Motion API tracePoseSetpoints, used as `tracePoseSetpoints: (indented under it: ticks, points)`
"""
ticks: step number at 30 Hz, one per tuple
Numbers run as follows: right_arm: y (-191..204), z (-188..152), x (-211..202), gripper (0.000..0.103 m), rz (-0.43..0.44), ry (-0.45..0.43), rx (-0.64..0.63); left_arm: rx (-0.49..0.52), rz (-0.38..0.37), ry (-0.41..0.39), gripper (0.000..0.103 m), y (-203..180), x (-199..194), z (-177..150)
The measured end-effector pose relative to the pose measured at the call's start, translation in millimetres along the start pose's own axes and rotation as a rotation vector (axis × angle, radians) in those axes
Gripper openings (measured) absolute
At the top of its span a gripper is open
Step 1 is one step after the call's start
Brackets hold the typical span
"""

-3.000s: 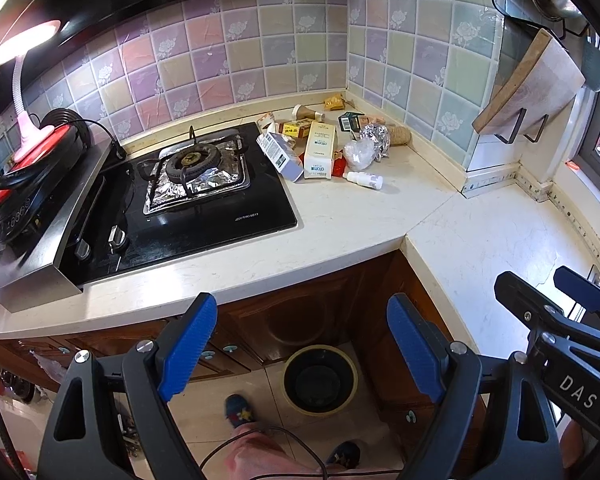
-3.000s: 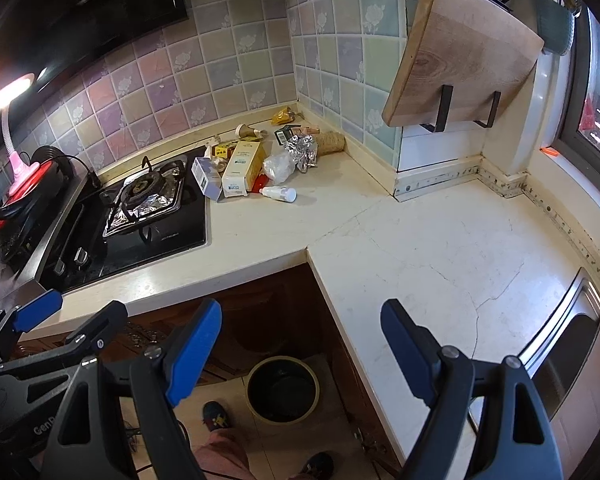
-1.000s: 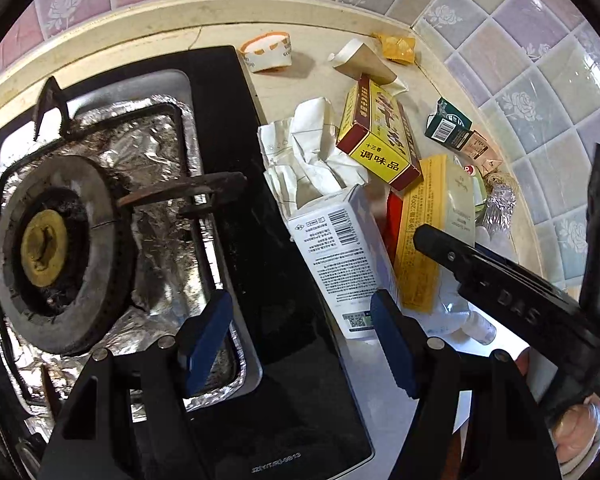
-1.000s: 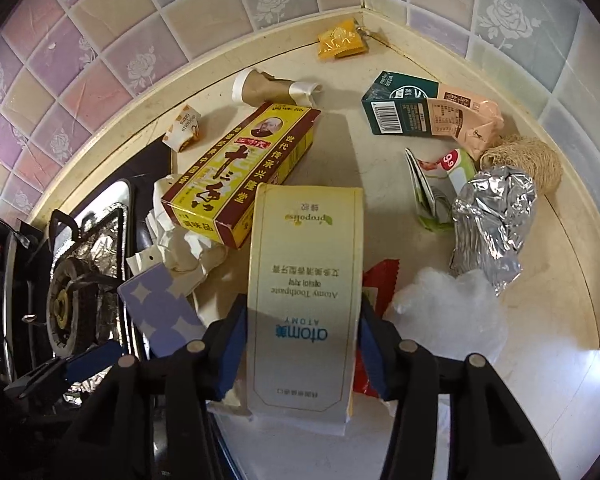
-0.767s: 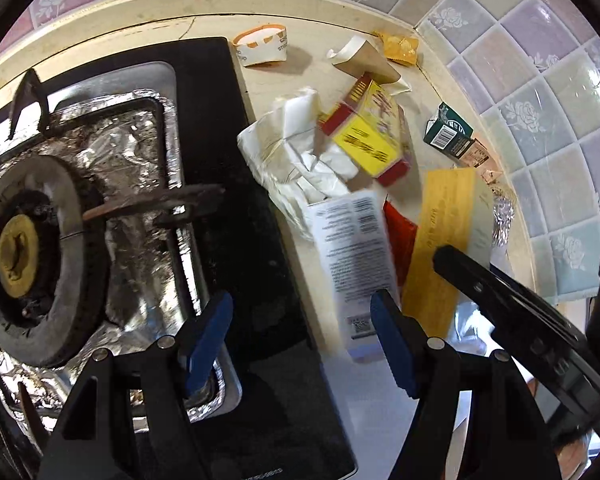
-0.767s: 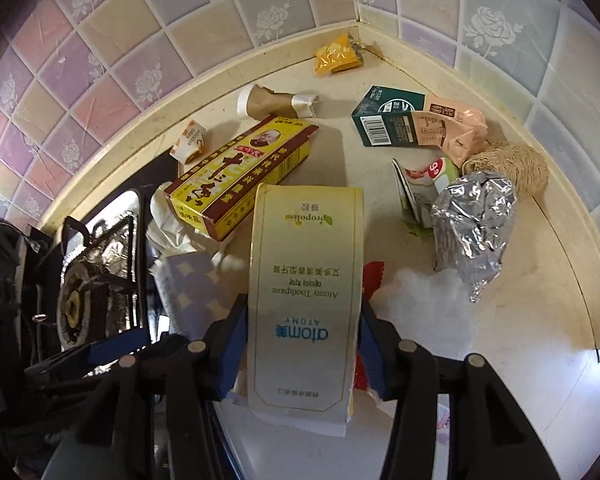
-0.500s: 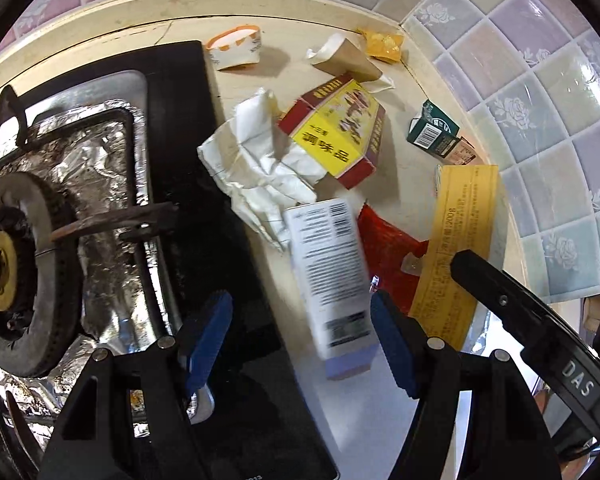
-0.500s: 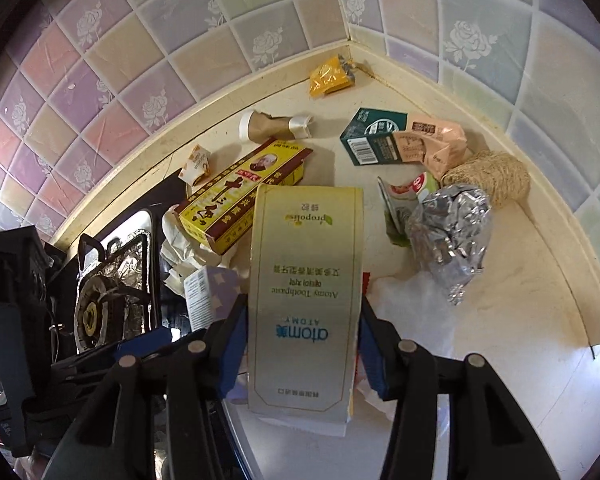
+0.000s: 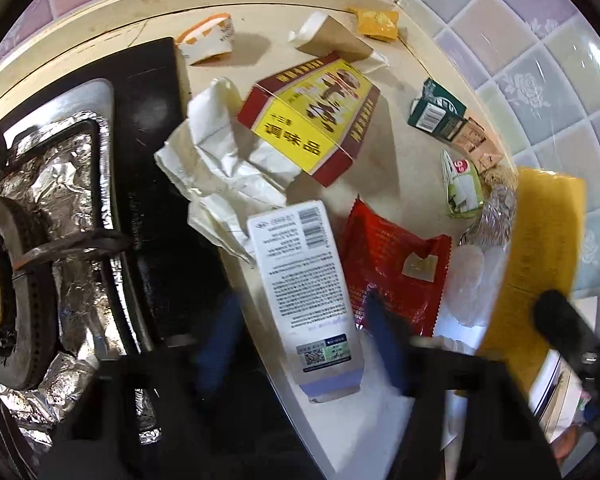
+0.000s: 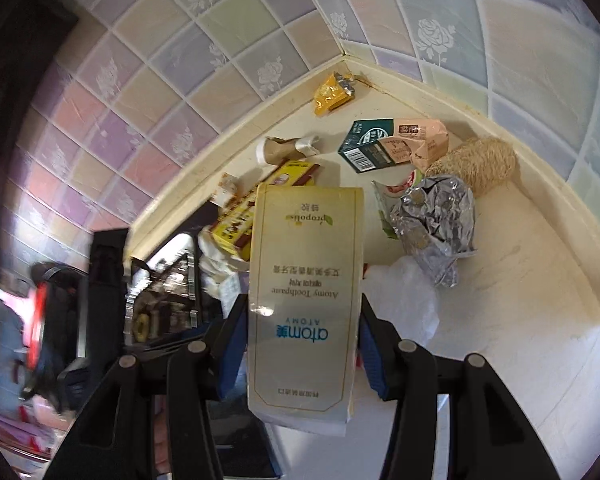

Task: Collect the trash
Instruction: 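Grasp the white-and-blue medicine box with the left gripper while the right gripper lifts the toothpaste box, then carry both boxes down over the trash bin and open both grippers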

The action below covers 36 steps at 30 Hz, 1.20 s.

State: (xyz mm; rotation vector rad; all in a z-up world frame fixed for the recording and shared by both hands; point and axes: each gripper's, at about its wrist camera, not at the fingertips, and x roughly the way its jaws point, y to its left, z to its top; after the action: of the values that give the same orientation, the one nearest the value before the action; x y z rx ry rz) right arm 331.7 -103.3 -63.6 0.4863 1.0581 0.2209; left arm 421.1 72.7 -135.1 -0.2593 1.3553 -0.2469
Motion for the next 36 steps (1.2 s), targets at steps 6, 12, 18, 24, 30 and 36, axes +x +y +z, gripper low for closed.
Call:
tracePoseSetpoints:
  ticks: [6,12,18,24,30,36]
  points:
    - [-23.6,1.2,-28.3,0.051,0.118,-0.031,0.144,0.032,-0.023,-0.029,0.034,-5.2,-15.4,-12.0]
    - [-28.7,3.6,-61.4,0.051,0.167,-0.09,0.196,0.049,-0.079,-0.068,0.034,-11.1,-57.5,-29.5]
    - [-23.2,-8.4,-95.3,0.051,0.146,-0.133,0.153,0.083,-0.115,-0.126,0.034,-24.1,-103.2,-58.5]
    - [-21.3,-46.2,-123.9,0.051,0.126,-0.107,0.072,0.118,-0.114,-0.181,0.034,-41.6,-142.8,-110.4]
    - [-35.8,-95.0,-150.1,0.051,0.279,-0.036,0.078,0.136,-0.114,-0.193,0.034,-57.6,-163.5,-171.3]
    - [-43.2,-150.9,-172.7,0.05,0.215,0.018,-0.003,0.125,-0.095,-0.205,0.034,-65.6,-168.3,-250.7]
